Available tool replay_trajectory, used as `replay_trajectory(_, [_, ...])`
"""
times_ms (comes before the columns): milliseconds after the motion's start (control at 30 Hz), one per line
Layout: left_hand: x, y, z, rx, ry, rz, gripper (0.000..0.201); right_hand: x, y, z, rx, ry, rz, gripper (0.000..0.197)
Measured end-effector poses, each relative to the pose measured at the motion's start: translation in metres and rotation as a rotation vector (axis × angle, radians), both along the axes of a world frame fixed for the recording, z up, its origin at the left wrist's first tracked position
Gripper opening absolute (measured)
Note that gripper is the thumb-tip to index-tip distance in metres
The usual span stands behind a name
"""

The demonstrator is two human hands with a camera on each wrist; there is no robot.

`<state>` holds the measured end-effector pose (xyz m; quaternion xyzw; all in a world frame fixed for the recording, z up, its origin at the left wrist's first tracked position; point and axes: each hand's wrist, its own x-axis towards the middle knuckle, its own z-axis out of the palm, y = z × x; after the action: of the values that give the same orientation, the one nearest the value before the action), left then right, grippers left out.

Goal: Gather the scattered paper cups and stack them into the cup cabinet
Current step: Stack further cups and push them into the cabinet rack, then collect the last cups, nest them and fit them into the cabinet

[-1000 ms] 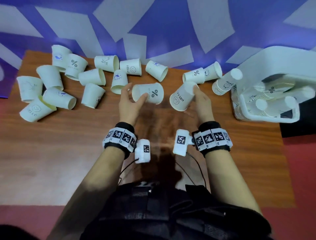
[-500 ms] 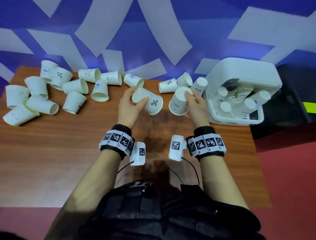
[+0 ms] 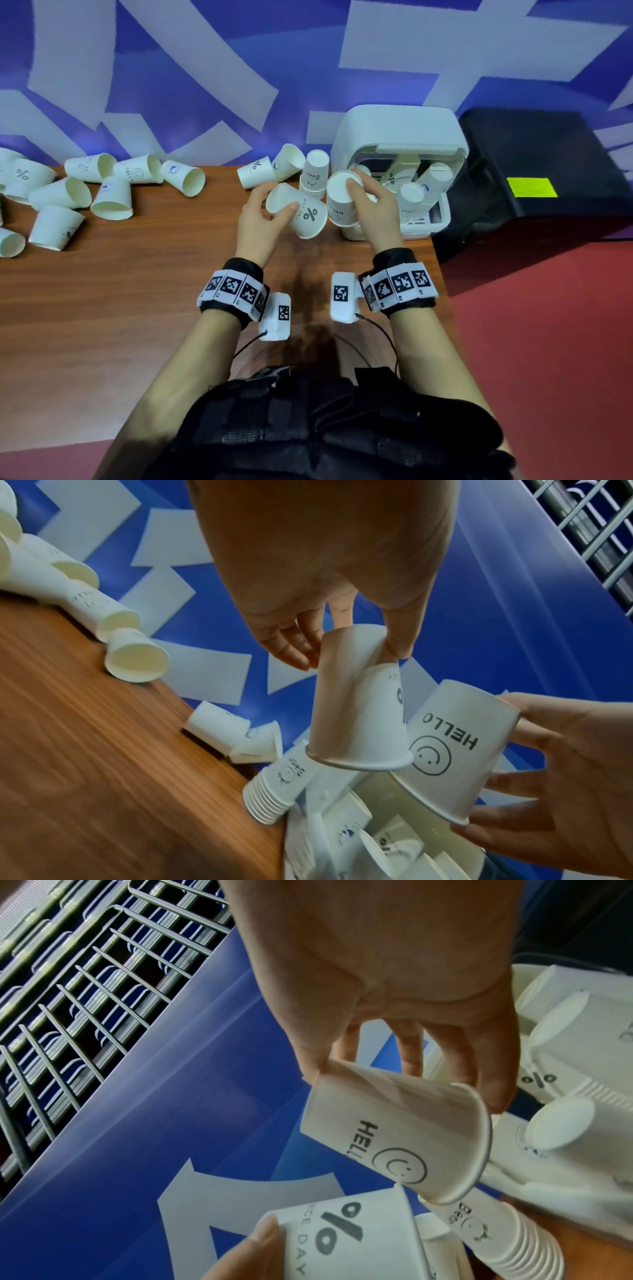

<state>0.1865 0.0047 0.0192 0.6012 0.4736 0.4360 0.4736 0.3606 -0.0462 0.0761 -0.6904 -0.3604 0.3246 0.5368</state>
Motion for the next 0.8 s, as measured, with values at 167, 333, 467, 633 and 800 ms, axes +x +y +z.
replay_trajectory(167, [0.050, -0.012, 0.002, -0.018, -0.028, -0.003, 0.047, 0.046, -0.017, 0.002, 0.002, -0.018, 0.012, 0.032])
replay_trajectory(333, [0.081, -0.023, -0.003, -0.012, -0.004, -0.005, 0.052, 0.092, -0.028, -0.004, -0.019, 0.002, -0.063, 0.032])
replay_trajectory(467, [0.090, -0.025, -0.006, 0.001, -0.005, 0.034, 0.046, 0.120, -0.032, -0.011, -0.011, 0.053, -0.170, 0.031])
replay_trajectory(633, [0.101, -0.020, -0.007, -0.012, -0.017, 0.075, 0.045, 0.146, -0.026, -0.012, -0.019, 0.064, -0.268, 0.038])
replay_trajectory(800, [0.112, -0.012, -0.008, -0.024, 0.003, 0.077, 0.046, 0.162, -0.015, -0.020, -0.056, 0.112, -0.269, 0.034])
